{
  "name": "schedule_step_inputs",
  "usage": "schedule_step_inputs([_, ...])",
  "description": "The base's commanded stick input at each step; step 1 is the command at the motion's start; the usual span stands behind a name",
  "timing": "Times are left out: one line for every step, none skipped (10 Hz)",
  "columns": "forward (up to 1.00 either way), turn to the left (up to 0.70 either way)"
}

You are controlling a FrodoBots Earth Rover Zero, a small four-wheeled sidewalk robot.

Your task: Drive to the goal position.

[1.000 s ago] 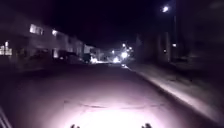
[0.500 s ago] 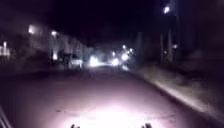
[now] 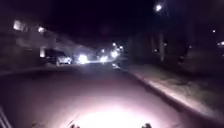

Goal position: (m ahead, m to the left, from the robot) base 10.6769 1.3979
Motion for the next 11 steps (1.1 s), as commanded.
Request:
schedule_step_inputs([0.70, 0.00])
schedule_step_inputs([0.70, 0.00])
schedule_step_inputs([0.70, 0.00])
schedule_step_inputs([0.70, 0.00])
schedule_step_inputs([0.70, 0.00])
schedule_step_inputs([0.70, 0.00])
schedule_step_inputs([0.70, 0.00])
schedule_step_inputs([0.70, 0.00])
schedule_step_inputs([0.70, 0.00])
schedule_step_inputs([0.70, 0.00])
schedule_step_inputs([0.70, 0.00])
